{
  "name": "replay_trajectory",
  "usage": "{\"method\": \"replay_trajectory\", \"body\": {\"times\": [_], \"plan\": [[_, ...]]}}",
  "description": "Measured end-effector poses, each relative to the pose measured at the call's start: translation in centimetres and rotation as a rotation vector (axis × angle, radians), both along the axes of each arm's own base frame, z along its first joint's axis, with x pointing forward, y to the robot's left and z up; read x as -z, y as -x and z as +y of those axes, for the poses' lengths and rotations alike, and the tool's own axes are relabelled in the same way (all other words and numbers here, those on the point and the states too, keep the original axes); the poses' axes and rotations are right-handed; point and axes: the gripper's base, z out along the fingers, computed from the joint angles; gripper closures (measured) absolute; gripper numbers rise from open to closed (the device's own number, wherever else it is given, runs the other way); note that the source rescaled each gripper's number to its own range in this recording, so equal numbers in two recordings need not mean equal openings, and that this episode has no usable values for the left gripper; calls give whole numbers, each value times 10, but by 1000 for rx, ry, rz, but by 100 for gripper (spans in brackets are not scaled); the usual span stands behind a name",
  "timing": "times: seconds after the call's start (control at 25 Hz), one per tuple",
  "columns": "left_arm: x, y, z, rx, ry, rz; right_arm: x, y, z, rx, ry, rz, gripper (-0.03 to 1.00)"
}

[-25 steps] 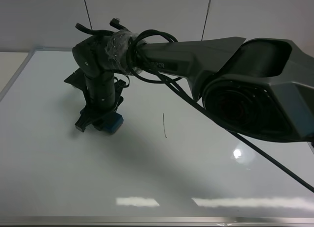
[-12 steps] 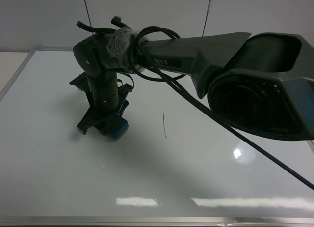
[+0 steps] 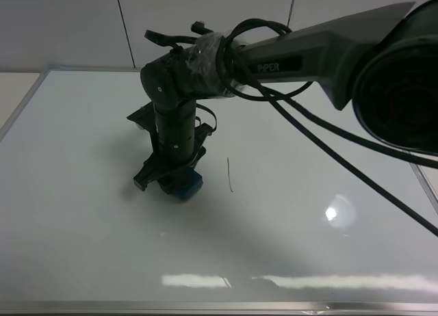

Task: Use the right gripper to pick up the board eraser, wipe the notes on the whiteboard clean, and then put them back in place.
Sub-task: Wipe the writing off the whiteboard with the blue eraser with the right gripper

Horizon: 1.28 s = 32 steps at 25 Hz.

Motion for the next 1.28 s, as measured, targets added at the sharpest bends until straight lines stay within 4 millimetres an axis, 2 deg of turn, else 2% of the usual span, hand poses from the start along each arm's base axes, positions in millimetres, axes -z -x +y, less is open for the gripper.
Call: {"method": "replay_trajectory", "body": {"times": [0.44, 0.84, 1.04, 1.28], "plan": [[0, 0, 0, 0, 0, 0, 1, -20, -96, 210, 10, 25, 94], [0, 0, 0, 0, 0, 0, -8, -61, -175, 440, -9, 12, 94], [0, 0, 0, 0, 0, 0, -9, -64, -183, 456, -7, 11, 94], [0, 0, 0, 0, 0, 0, -8, -58, -171, 376, -3, 8, 94]]}}
